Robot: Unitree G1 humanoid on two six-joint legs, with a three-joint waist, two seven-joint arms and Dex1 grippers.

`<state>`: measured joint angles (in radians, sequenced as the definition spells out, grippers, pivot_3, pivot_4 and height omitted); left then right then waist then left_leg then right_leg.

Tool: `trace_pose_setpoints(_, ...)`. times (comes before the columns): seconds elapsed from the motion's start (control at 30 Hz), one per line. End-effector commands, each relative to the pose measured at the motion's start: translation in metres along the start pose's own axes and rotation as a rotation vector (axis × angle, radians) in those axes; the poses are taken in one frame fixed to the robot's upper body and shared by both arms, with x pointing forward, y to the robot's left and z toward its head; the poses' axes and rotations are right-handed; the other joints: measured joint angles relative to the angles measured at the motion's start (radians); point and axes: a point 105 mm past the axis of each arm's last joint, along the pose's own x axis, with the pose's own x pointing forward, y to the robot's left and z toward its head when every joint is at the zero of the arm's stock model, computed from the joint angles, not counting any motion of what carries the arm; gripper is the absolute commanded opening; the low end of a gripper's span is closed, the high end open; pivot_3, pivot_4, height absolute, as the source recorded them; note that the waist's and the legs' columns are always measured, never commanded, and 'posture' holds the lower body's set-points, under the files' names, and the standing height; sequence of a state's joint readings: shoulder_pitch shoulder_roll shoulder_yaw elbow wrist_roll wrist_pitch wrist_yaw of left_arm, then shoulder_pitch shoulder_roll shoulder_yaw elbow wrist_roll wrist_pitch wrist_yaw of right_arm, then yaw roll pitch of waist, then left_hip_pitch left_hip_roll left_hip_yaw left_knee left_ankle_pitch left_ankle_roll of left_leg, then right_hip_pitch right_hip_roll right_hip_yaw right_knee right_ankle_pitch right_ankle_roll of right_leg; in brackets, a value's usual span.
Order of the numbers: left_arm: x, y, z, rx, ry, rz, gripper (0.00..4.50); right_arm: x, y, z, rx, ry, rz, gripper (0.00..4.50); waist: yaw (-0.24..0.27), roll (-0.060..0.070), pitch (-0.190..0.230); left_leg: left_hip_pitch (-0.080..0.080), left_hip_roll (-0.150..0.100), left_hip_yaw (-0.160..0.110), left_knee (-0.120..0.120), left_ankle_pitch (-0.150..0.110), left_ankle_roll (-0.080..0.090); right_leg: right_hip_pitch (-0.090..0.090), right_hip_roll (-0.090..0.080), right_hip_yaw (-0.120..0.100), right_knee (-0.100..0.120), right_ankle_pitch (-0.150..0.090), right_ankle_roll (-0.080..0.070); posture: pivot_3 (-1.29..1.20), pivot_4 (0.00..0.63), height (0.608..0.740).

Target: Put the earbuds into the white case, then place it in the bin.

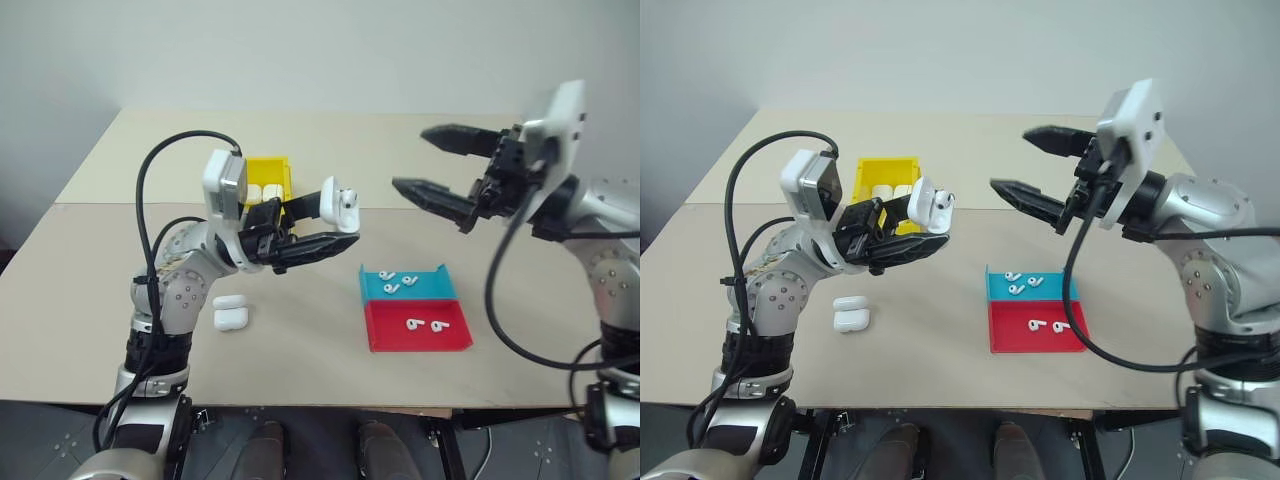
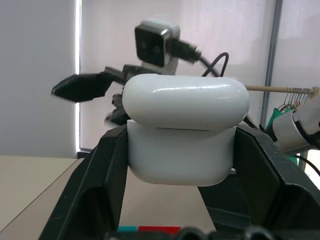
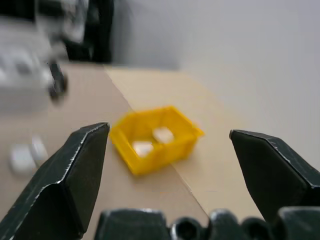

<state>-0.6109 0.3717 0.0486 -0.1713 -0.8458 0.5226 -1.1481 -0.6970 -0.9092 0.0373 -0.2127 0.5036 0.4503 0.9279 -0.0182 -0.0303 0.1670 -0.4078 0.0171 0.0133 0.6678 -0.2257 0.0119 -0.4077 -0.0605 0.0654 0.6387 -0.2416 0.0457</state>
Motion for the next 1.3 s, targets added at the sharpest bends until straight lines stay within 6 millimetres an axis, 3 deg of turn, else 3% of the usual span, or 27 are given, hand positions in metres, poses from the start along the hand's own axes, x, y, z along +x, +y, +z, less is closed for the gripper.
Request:
trace_pose_setpoints(0.03,0.002,-0.007,0.01,0.058,-0.029,-0.013,2.81,0.01,0.017,-0.038,-0.204,0.212,0.215,4.48,-0.004,0.0,0.0,0.0,0.0,0.0,0.0,0.0,0.0,0.0,0.0,0.0,0.0,0.0,0.0,0.0,0.15,0.74)
trace_pose_setpoints(0.07,0.003,-0.007,0.009,0.059,-0.031,-0.011,2.81,0.011,0.019,-0.045,-0.238,0.246,0.259,4.48,-0.005,0.0,0.0,0.0,0.0,0.001,0.0,0.0,0.0,0.0,0.0,0.001,0.0,0.0,0.0,0.0,0.15,0.74)
trace_pose_setpoints(0.17,0.004,-0.01,0.009,0.064,-0.041,0.0,2.81,0.015,0.025,-0.065,-0.378,0.327,0.428,3.87,-0.008,0.0,0.001,-0.001,0.0,0.002,0.0,0.0,0.0,-0.002,0.0,0.002,0.001,0.0,0.0,0.0,0.15,0.74)
trace_pose_setpoints(0.3,0.003,-0.013,0.01,0.07,-0.046,0.012,2.81,0.02,0.019,-0.089,-0.519,0.451,0.585,2.51,-0.012,0.0,0.001,-0.001,0.0,0.001,0.0,0.0,0.0,-0.002,0.0,0.002,0.001,0.0,0.0,0.0,0.15,0.74)
trace_pose_setpoints(0.43,0.001,-0.014,0.01,0.078,-0.046,0.024,2.81,0.022,0.014,-0.109,-0.583,0.552,0.714,2.51,-0.014,0.0,0.001,0.0,0.0,0.001,0.0,0.0,0.0,-0.002,0.0,0.001,0.001,0.0,0.0,0.0,0.15,0.74)
trace_pose_setpoints(0.63,-0.001,-0.016,0.011,0.094,-0.041,0.043,2.81,0.028,0.014,-0.122,-0.661,0.606,0.857,2.51,-0.016,0.001,0.001,0.0,0.0,-0.004,0.0,0.0,0.0,-0.002,-0.001,0.001,0.001,0.0,0.0,0.0,0.15,0.74)
trace_pose_setpoints(1.3,-0.006,-0.018,0.013,0.12,-0.043,0.095,2.81,0.05,0.021,-0.139,-0.708,0.632,0.901,2.51,-0.024,0.001,0.001,0.002,0.0,-0.007,-0.001,0.0,-0.001,-0.002,-0.001,0.001,0.003,0.001,-0.001,0.0,0.15,0.74)
